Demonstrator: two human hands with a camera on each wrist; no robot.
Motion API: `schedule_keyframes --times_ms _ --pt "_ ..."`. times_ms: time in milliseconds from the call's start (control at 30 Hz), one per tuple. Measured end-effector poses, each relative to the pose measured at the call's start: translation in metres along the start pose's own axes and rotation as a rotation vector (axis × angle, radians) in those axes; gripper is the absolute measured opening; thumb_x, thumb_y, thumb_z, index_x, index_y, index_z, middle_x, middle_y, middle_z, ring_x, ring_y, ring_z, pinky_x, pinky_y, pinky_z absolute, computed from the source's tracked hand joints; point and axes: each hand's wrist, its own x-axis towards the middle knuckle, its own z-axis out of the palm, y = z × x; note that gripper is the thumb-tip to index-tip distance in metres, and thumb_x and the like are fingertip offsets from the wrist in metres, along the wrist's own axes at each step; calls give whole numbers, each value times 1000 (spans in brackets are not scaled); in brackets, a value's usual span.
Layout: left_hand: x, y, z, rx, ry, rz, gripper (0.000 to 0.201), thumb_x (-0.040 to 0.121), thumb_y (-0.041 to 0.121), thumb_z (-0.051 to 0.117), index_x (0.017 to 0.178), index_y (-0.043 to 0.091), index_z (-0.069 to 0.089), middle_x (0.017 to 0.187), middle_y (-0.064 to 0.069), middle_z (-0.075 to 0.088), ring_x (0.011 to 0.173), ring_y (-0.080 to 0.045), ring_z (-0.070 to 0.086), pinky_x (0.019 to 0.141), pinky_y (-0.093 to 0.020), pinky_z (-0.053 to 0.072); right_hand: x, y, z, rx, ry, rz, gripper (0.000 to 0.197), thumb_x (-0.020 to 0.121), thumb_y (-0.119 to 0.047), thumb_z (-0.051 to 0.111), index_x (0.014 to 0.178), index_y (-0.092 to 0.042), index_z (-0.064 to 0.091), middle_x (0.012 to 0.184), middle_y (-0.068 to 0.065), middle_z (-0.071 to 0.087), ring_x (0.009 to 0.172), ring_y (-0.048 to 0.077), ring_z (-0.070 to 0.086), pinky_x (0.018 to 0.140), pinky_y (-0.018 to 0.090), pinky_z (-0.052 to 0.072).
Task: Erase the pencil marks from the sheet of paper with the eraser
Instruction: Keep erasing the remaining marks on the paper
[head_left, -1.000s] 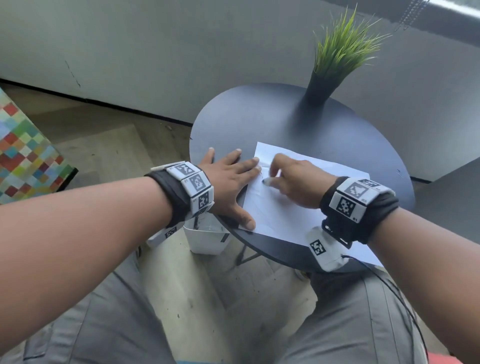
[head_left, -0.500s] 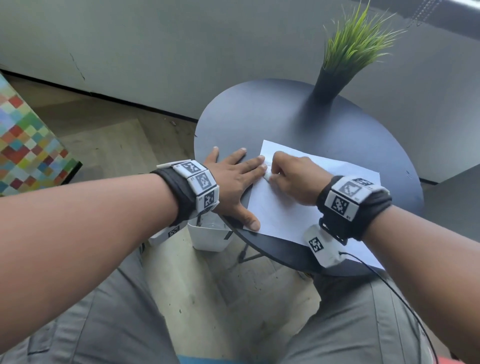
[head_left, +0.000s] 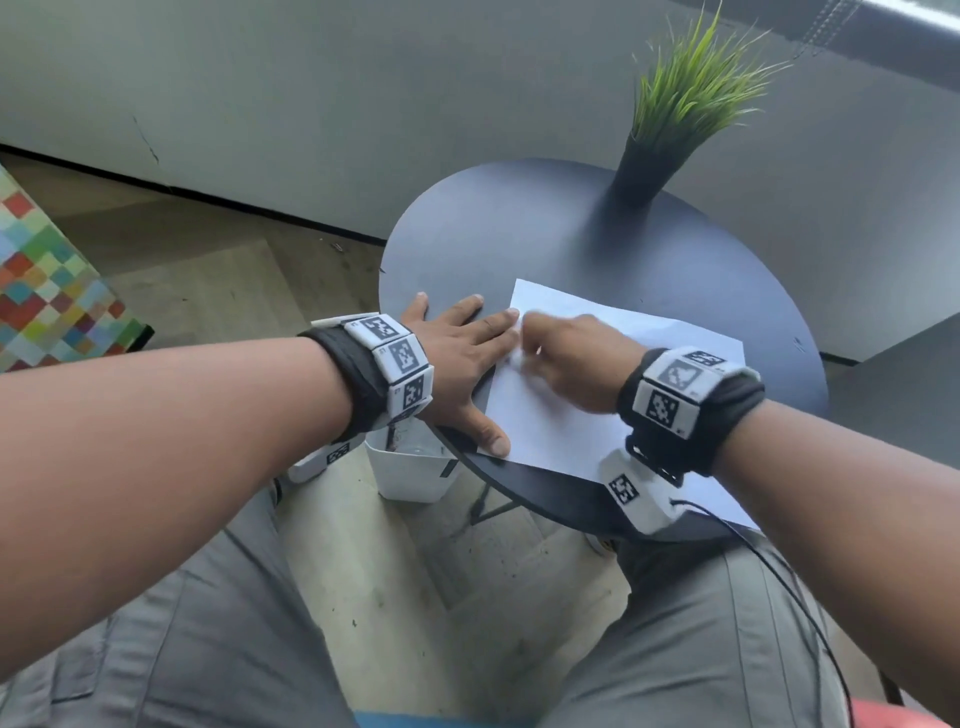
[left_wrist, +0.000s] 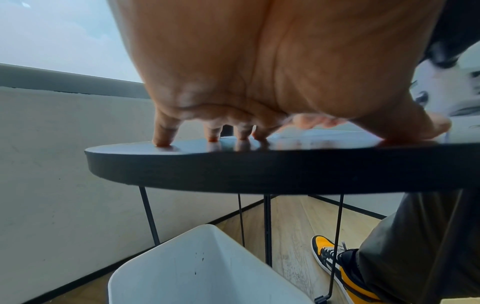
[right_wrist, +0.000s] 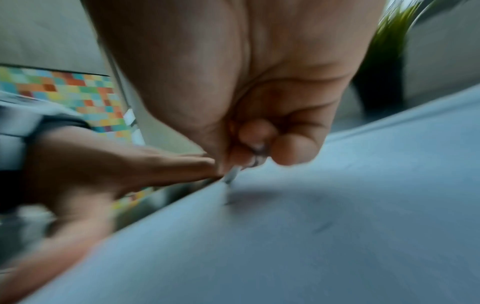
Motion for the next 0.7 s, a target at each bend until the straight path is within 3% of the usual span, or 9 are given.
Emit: schedule_keyframes --times_ms 67,167,233,300,333,400,467,600,700 --pt "0 1 0 11 8 -1 137 51 103 41 158 32 -7 165 16 -16 153 -24 -10 113 -70 10 -1 3 0 -15 50 29 21 98 -32 47 104 -12 49 86 9 57 84 33 55 64 33 35" --pt "-3 1 -1 -4 -11 -15 138 52 101 44 158 31 -7 166 14 -17 153 -24 -11 114 -71 8 -16 -13 12 -48 -147 -184 15 96 -27 52 106 -15 52 86 2 56 84 30 53 67 32 35" --pt "-2 2 -2 3 -14 -17 138 53 101 44 159 30 -8 166 14 -17 153 -24 -12 114 -71 7 -14 -1 7 -16 -108 -119 19 96 -37 53 100 -18 52 86 -4 56 85 27 54 69 32 38" --pt "-1 3 -2 12 -9 -16 137 53 102 43 158 31 -9 166 14 -17 153 -24 -12 114 -70 7 -11 16 1 4 16 8 24 97 -42 51 93 -19 47 84 0 58 81 30 54 67 34 41" --pt "-2 3 -1 12 -15 -17 137 54 102 43 158 31 -10 166 14 -17 153 -24 -12 114 -70 7 -13 15 1 -42 14 -11 23 98 -40 49 90 -20 42 80 2 55 77 30 51 64 35 38" --pt "-3 2 -2 17 -26 -17 133 55 101 43 157 34 -11 165 14 -18 153 -25 -12 114 -70 6 -24 1 9 -113 -106 -141 18 99 -33 47 91 -20 39 74 0 47 72 28 45 62 35 33" --pt "-3 2 -3 22 -28 -7 129 56 101 43 156 39 -11 165 13 -18 153 -26 -13 114 -71 6 -33 -9 11 -93 -187 -178 19 98 -36 49 95 -18 46 73 -2 47 73 25 45 65 34 35" --pt "-3 4 -4 18 -26 -5 130 56 101 45 157 39 -10 166 11 -16 153 -27 -11 113 -72 8 -19 16 1 7 13 27 25 97 -42 49 92 -18 46 81 2 57 78 28 51 69 36 44" --pt "-3 4 -4 38 -30 -10 130 56 100 46 157 38 -9 166 10 -15 153 -28 -10 112 -73 11 -30 -3 13 -31 -138 -145 16 97 -33 50 94 -19 45 77 -2 53 77 28 50 69 37 42"
